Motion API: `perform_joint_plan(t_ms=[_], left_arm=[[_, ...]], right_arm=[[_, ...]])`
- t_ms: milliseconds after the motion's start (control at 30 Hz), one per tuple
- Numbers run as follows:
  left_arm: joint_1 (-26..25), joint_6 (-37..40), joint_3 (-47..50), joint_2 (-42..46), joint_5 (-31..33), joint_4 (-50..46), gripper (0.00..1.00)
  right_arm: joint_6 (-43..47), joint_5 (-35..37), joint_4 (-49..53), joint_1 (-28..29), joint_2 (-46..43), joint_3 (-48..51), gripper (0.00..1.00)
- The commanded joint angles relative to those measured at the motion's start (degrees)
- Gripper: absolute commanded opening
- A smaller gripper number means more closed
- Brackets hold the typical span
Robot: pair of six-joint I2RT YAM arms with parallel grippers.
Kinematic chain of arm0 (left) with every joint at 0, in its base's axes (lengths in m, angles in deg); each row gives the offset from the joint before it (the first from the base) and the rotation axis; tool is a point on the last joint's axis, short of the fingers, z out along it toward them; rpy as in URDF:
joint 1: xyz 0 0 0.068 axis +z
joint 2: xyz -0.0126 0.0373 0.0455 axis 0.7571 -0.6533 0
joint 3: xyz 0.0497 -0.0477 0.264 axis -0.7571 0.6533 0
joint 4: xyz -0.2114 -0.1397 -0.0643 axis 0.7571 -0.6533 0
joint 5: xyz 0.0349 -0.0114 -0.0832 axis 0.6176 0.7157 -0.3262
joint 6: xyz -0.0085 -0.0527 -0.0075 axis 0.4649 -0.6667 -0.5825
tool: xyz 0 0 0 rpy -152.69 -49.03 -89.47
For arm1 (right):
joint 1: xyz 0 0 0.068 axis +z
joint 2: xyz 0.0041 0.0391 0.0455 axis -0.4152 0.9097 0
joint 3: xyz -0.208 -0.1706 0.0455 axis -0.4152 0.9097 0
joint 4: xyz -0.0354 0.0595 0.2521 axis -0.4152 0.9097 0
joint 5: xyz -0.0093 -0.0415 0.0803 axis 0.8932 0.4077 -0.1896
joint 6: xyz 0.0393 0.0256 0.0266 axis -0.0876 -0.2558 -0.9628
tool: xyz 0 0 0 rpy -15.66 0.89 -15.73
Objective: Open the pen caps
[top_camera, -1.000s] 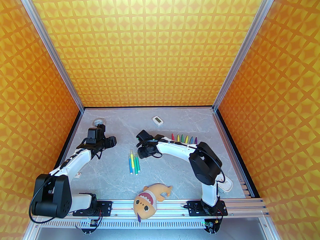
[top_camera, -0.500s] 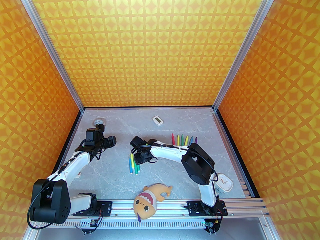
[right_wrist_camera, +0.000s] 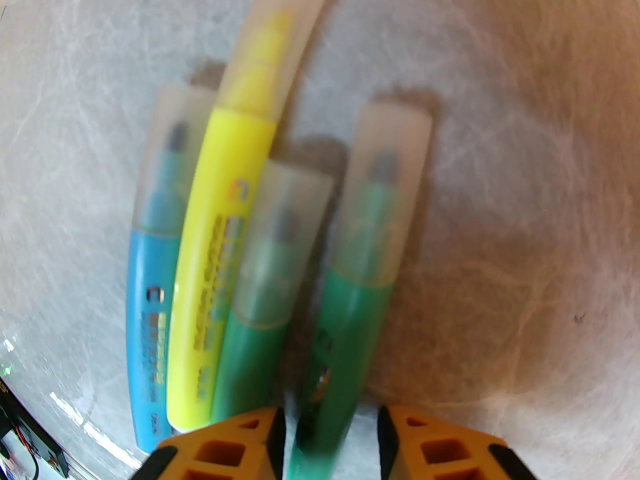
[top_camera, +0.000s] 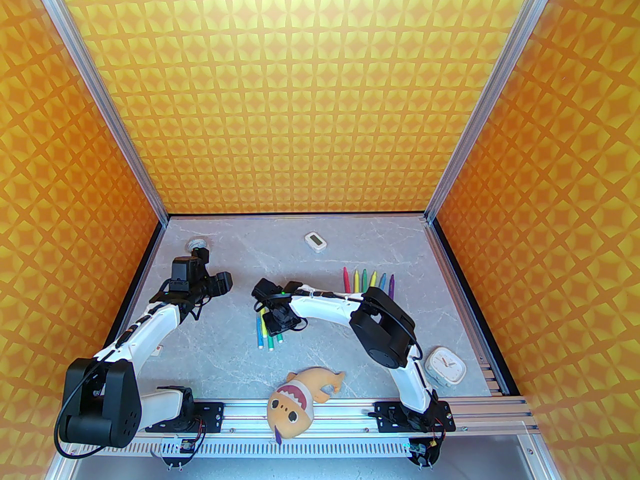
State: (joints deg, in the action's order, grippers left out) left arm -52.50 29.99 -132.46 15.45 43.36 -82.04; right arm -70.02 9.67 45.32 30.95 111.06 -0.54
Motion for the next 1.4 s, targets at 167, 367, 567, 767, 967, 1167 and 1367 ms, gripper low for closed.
perform_joint_plan(t_ms=[167,367,567,767,967,1167,1367], left_arm=[[0.53,1.27,0.22,0.72,-0.94,0.58,0.74],[0.48,1.36,0.40,1.58,-0.93,0.47,0.74],[0.55,1.36,0.66,1.76,-0.89,0.67,0.74],[0.52,1.28,0.49,1.51,-3.27,0.84,0.74],[0.50,0.50,-0.13,-0.37,-7.87,2.20,0.74],[0.42,-3.24,-0.65,-3.04,-17.07,6.47,0.73],[-0.94,-7.08,-1.40,-5.46,-25.99,11.75,0.73]], right_arm=[[-0.15,4.42,6.96,0.14,4.89,-5.03,0.27],[0.53,6.02,9.58,0.09,8.67,-8.34,0.25],[0.98,7.68,10.24,-0.27,10.40,-9.19,0.20],[1.07,8.92,7.57,-3.40,7.80,-5.53,0.07],[4.02,7.52,2.70,-5.85,0.76,-0.72,0.01],[8.11,1.21,-7.11,-9.19,-6.82,6.40,0.00],[9.60,-5.89,-17.96,-11.85,-13.67,13.46,0.00]])
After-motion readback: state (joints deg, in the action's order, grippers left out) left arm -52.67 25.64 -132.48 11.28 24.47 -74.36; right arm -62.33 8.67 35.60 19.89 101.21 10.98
